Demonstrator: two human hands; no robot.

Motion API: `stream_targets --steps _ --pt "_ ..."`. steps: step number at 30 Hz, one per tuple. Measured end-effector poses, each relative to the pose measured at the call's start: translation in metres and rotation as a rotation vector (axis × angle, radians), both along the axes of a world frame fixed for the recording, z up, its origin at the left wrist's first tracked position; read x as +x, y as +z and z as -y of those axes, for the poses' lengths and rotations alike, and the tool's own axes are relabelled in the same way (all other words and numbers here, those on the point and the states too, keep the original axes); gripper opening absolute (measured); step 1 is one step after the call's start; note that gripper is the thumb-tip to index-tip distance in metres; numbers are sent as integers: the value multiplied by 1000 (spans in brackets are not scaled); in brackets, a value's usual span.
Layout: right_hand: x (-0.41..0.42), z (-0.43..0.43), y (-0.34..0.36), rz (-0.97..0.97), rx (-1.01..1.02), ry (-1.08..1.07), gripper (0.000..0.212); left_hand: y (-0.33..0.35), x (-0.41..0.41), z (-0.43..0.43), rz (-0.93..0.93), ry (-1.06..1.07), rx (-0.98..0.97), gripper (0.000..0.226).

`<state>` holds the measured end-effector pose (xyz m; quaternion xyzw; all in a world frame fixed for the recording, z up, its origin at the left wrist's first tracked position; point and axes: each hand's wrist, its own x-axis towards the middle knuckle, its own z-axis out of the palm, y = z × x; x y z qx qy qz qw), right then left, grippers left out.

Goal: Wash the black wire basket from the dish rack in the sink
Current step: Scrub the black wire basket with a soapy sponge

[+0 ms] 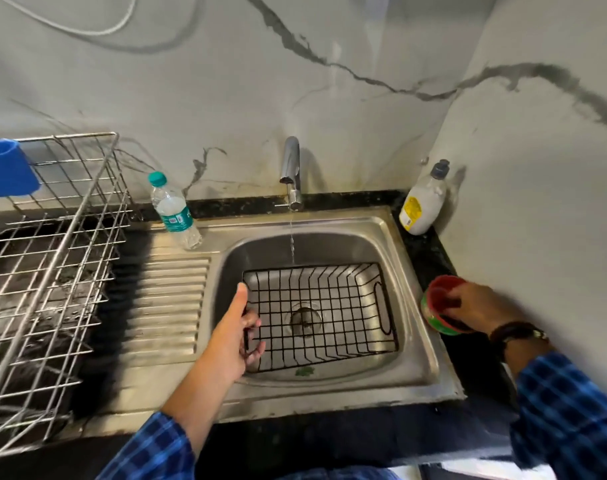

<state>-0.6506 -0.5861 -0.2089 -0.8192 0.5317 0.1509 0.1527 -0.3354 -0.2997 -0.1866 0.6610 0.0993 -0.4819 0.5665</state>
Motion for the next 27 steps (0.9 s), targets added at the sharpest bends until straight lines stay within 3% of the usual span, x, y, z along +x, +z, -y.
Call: stream_targets --steps 4,11,13,15,17,20,22,27 --pt "4 -10 -6 50 -30 -36 43 2 -9 -7 21 0 -37 70" --pt "6 -29 7 128 -16 -74 25 12 -13 -12 -44 89 -85 72" --pt "13 -38 35 336 -150 -176 14 15 -13 -15 -51 115 -108 72" --pt "35 -63 72 680 -323 -200 11 18 -17 -17 -36 128 -133 71" --pt "74 -102 101 854 -269 -73 15 24 -24 -16 -2 103 -139 71" --pt "133 -142 85 660 -48 174 20 33 -40 -10 44 47 -152 71" --pt "158 -152 66 553 -59 194 15 37 -52 -8 53 25 -159 71" --pt "186 -189 68 623 -97 348 8 41 -67 -2 95 57 -185 70"
